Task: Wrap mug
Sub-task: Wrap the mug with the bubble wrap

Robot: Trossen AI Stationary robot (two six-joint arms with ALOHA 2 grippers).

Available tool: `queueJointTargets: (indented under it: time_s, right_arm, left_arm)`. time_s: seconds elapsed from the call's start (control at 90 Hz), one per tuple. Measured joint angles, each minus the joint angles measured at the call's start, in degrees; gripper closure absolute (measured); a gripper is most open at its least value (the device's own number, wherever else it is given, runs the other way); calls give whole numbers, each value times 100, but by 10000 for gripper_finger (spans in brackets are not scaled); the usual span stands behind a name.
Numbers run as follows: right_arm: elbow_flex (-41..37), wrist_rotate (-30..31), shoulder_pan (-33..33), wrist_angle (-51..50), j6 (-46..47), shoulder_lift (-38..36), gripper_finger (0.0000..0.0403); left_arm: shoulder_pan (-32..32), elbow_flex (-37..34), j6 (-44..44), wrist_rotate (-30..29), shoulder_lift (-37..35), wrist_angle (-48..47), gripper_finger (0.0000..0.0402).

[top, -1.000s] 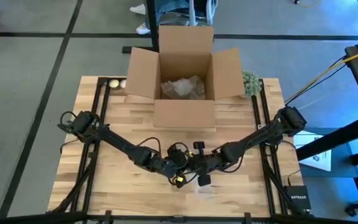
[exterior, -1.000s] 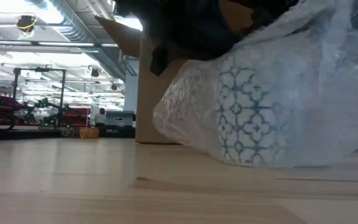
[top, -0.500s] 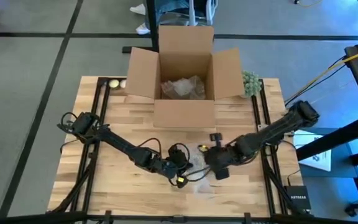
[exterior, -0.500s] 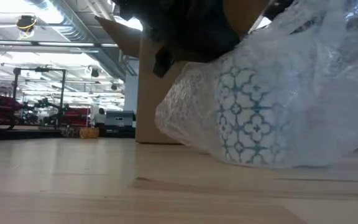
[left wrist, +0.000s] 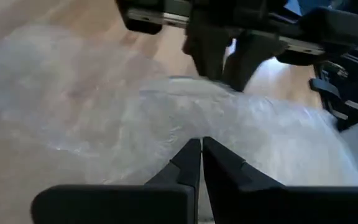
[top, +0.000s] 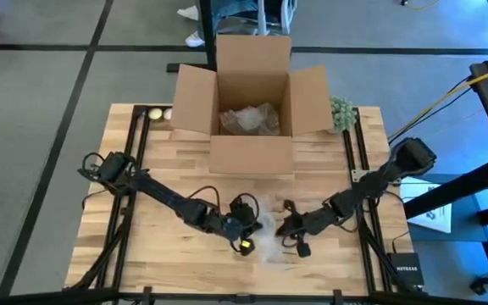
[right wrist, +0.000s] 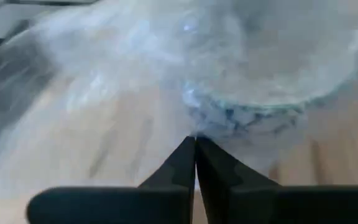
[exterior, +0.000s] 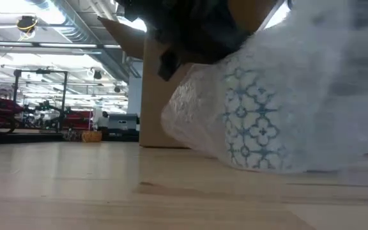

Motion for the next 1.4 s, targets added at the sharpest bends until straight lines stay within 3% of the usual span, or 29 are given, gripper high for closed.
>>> queueJointTargets:
  time_s: [0.111, 0.222, 0.389, 0.533, 0.589, 0.667, 0.756, 0.878, 1.111, 1.189, 1.4]
  right_arm:
    - [397, 231, -35, 318, -253, 457, 402]
    - [752, 97, -34, -255, -591, 622, 402]
    - [1561, 86, -35, -2475, -1188, 139, 402]
    - [2245, 420, -33, -4665, -1252, -80, 402]
    - [2293, 513, -33, -4998, -1229, -86, 402]
    - [2068, 711, -34, -4887, -1220, -67, 402]
    - [1603, 806, -124, -4051, -1227, 88, 402]
    - [1181, 485, -245, -2582, -1097, 233, 402]
    - [1097, 260, -294, -1128, -1141, 927, 402]
    - [1152, 262, -293, -1370, -1244, 996, 402]
    - [1747, 165, -293, -3762, -1092, 283, 402]
  left_arm:
    - [-49, -8, -94, 303, -53, -343, 402]
    - [-112, -24, -112, 348, -151, -631, 402]
    - [-116, -13, -80, 303, -203, -590, 402]
    - [-43, -11, -49, 267, -207, -507, 402]
    - [-25, -11, -49, 264, -207, -501, 402]
    - [7, -8, -58, 261, -209, -484, 402]
    - [19, -7, -112, 260, -209, -459, 402]
    - [29, -4, -144, 265, -211, -367, 402]
    - [90, 0, -269, 389, -220, -194, 402]
    - [90, 2, -276, 382, -225, -288, 402]
    - [63, 4, -278, 357, -229, -360, 402]
